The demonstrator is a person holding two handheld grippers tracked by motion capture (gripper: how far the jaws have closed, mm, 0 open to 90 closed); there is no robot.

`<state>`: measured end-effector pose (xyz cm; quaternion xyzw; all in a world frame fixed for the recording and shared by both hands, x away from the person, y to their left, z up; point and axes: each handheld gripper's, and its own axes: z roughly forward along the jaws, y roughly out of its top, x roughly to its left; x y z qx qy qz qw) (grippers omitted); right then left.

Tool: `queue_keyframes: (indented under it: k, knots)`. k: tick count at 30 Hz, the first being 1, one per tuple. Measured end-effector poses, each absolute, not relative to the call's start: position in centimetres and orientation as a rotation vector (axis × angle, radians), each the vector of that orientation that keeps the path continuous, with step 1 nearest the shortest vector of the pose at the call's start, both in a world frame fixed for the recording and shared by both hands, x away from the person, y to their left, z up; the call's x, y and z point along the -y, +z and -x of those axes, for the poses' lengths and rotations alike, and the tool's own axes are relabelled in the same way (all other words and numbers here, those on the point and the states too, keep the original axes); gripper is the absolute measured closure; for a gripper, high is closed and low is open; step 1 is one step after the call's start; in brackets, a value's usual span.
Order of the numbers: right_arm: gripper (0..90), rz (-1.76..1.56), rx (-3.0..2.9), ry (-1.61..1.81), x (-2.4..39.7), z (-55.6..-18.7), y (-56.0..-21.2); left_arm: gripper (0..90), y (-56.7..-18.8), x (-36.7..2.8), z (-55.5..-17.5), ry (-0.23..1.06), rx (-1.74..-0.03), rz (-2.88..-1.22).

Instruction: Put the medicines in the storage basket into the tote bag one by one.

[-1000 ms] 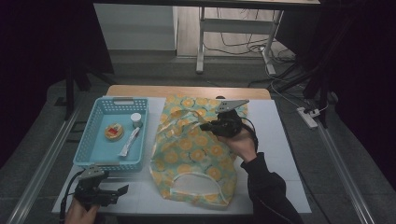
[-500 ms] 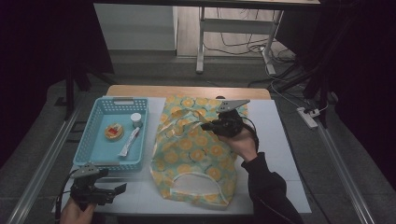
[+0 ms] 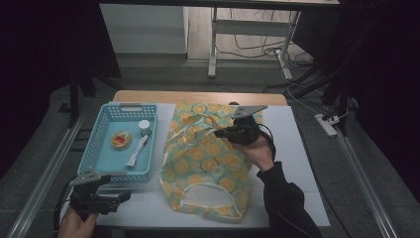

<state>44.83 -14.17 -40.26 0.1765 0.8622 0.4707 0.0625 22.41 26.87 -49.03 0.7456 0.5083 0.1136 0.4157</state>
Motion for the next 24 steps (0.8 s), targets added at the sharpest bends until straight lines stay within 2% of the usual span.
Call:
queue_keyframes:
  k: [9,16,24]
  knots:
    - [89.5,-0.538,-2.603,1.422,14.1,-44.8,-40.2,0.0,-48.1,-27.5,-23.2,0.248,-1.26,-1.868]
    - [89.5,-0.534,-2.598,1.429,14.1,-44.7,-40.1,0.0,-47.4,-27.8,-24.5,0.322,-1.23,-1.864]
    - [89.5,-0.533,-2.588,1.437,14.3,-44.7,-39.9,0.2,-47.1,-27.8,-26.4,0.359,-1.27,-1.89]
